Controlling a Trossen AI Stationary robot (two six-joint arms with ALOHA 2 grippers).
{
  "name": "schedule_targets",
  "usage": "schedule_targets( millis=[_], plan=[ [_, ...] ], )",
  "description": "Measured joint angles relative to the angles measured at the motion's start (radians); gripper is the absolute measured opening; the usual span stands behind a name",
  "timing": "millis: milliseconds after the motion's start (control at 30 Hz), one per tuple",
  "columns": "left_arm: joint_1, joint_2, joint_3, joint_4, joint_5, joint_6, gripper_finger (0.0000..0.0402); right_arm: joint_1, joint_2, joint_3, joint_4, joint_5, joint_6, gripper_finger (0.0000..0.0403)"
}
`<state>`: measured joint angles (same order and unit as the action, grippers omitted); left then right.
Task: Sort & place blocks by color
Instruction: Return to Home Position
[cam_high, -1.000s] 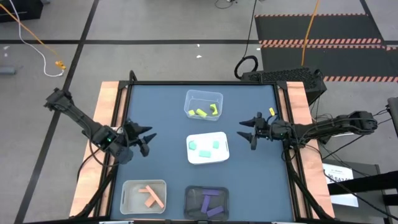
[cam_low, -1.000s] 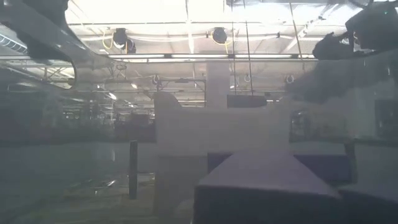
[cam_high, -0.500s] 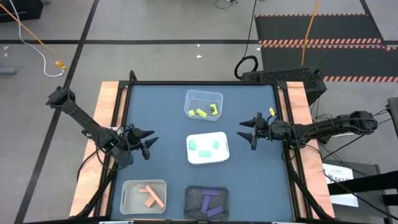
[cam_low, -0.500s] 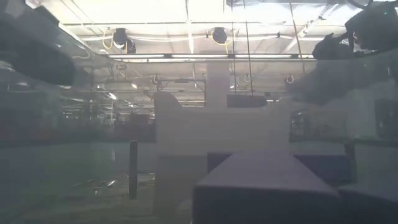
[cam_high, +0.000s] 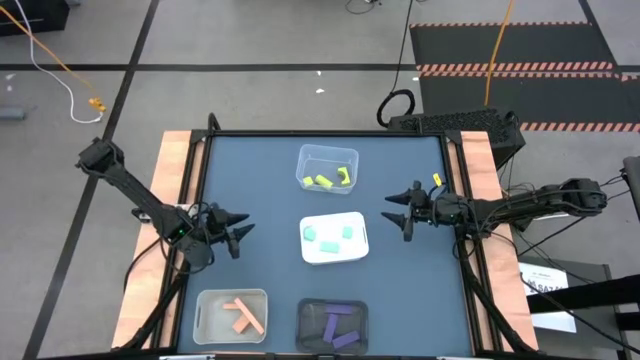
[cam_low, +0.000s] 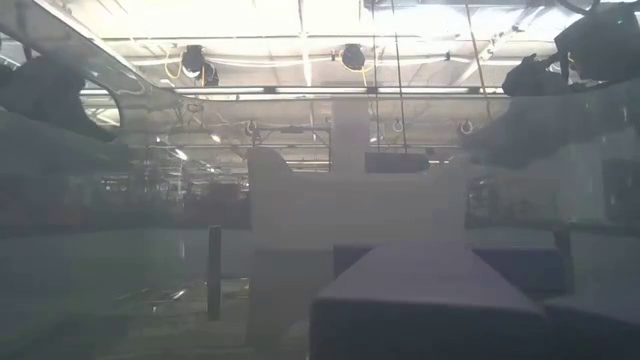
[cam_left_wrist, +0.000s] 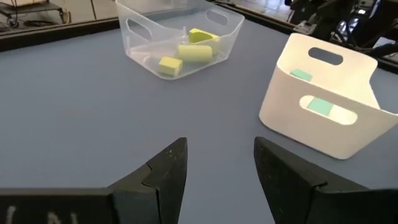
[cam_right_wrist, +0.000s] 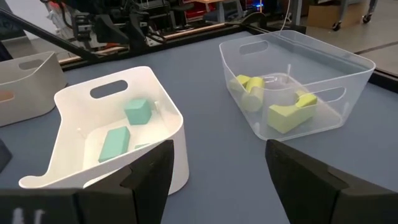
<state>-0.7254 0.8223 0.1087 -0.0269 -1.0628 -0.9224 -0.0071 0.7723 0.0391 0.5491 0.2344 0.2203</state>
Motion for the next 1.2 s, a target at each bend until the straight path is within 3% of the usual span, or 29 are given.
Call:
schedule_targets(
  millis=[100,333,767,900,1200],
  plan=[
    [0.000,0.000,-0.023,0.056,0.021,0.009,0.0186,0.000,0.000,0.000,0.000,0.000,0.000,0.0247],
    [0.000,0.000,-0.089,0.282,0.185,0.109,0.0186,0.000,0.000,0.000,0.000,0.000,0.000,0.0247],
    [0.026,0.000,-0.099,0.604,0.498,0.640,0.0186,0.000,0.000,-0.001,0.000,0.000,0.000,0.0247],
    [0.072,0.000,-0.099,0.623,0.537,0.701,0.0186,0.000,0.000,-0.001,0.000,0.000,0.000,0.0247],
    [0.195,0.000,-0.099,0.541,0.538,0.685,0.0186,0.000,0.000,-0.001,0.000,0.000,0.000,0.0247]
  ],
)
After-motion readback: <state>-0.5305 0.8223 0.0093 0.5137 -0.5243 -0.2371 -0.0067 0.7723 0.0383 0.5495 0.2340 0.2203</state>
